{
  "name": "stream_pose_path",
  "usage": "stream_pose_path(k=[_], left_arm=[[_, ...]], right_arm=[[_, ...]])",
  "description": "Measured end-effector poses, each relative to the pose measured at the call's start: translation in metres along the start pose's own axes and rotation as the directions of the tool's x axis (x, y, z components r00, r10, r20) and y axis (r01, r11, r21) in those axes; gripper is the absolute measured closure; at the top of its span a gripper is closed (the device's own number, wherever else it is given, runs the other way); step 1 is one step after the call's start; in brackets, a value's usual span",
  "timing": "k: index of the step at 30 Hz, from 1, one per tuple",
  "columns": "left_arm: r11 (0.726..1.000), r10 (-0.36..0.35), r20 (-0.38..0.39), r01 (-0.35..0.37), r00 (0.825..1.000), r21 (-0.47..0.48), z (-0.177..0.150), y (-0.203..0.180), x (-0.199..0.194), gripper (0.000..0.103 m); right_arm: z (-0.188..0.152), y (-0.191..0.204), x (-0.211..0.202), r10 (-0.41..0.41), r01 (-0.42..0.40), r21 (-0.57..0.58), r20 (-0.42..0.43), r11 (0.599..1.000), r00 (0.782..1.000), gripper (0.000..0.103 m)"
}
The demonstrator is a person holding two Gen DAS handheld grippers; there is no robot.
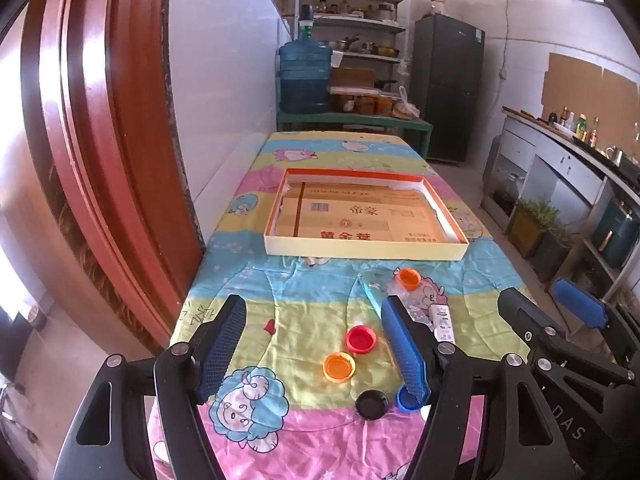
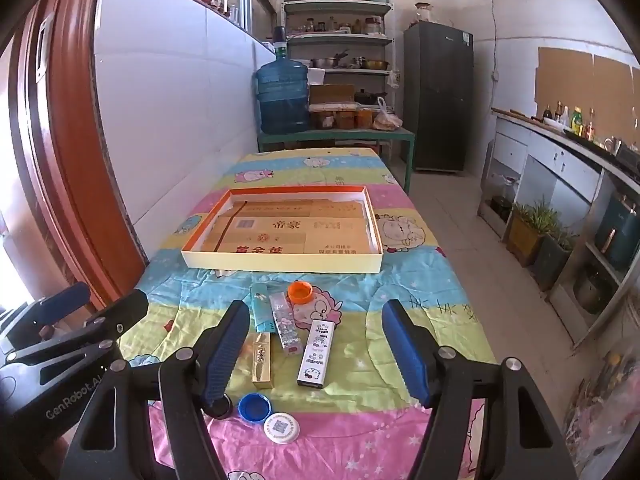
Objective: Organize rigid objects
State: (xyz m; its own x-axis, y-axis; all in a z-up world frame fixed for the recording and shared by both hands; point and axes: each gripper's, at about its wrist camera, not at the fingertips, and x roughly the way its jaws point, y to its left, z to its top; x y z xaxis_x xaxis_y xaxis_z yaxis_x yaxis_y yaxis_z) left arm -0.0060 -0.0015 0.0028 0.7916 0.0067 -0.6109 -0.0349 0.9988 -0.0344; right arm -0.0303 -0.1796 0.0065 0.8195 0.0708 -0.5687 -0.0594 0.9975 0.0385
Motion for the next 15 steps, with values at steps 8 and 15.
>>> stream_pose_path(k=[8,15], left_arm=[[1.000,-0.001,0.001,0.001,1.000,0.001,0.0008,0.0001,-0.0022,0.031],[1.000,-0.001,-0.002,0.001,1.000,0.000,0.0016,0.0007,-0.0030,0.031]], right_arm=[[0.0006,0.0014,-0.0008,0.001,-0.001,-0.002,0.002,1.000,1.000,0.035],[-0.0001,0.0014,0.0003,0.000,0.000,-0.002,0.001,1.000,1.000,0.035]])
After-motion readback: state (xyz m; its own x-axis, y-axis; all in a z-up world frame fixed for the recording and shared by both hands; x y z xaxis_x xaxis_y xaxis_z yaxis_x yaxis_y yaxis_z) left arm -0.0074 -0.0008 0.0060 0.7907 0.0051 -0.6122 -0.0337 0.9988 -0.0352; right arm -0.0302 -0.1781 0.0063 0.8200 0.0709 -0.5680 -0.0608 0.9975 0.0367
